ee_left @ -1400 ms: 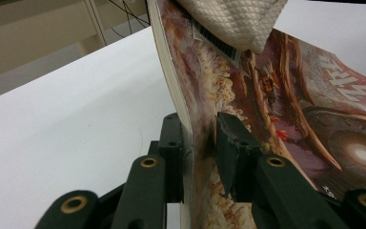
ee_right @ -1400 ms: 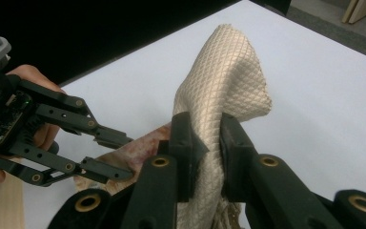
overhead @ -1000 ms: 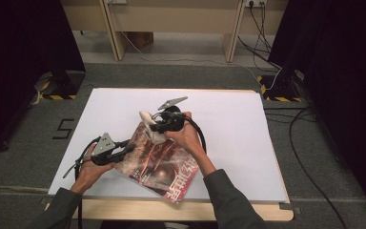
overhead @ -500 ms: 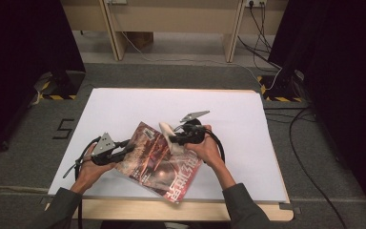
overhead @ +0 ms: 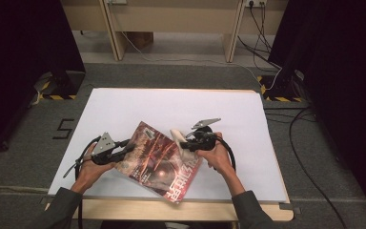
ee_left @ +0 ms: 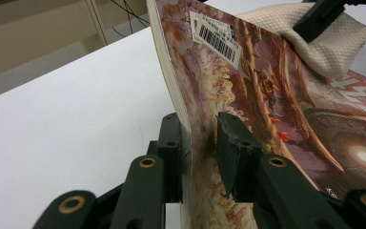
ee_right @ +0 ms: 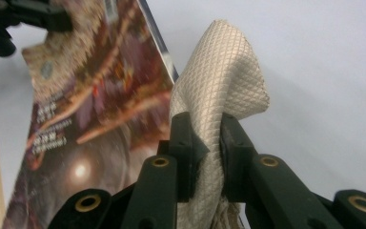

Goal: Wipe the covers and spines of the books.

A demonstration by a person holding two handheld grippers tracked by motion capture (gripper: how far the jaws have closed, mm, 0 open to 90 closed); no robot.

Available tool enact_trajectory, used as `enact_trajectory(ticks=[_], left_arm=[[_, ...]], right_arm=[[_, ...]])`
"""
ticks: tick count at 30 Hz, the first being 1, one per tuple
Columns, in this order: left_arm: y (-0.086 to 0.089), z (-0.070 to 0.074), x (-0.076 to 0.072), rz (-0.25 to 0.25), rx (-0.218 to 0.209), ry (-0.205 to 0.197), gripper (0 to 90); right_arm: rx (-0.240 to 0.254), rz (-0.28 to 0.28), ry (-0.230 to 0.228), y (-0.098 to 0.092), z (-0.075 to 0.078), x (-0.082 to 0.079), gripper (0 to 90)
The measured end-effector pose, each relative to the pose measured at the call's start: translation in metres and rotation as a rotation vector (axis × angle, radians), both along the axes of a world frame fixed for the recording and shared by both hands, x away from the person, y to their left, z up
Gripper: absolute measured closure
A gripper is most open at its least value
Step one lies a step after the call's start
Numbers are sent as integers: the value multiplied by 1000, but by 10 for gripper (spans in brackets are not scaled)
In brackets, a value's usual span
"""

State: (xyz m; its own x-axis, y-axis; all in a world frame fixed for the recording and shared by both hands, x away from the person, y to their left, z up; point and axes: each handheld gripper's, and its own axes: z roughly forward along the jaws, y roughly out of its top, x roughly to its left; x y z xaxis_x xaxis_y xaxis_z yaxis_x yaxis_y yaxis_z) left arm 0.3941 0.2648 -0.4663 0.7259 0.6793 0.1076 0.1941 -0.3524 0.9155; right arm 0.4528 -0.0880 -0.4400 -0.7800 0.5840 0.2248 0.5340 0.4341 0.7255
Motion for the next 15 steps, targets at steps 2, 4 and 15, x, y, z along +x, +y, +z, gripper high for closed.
enact_trajectory(ticks=[2,4,15], left_arm=[[0,0,0,-3,-1,2,721],[0,0,0,0,2,0,721],[0,1,-1,-2,9,-3,718]], right_arm=[[4,9,-8,8,4,3,784],[12,22,-13,18,9,7,784],[13,79,-61,81,44,26,784]])
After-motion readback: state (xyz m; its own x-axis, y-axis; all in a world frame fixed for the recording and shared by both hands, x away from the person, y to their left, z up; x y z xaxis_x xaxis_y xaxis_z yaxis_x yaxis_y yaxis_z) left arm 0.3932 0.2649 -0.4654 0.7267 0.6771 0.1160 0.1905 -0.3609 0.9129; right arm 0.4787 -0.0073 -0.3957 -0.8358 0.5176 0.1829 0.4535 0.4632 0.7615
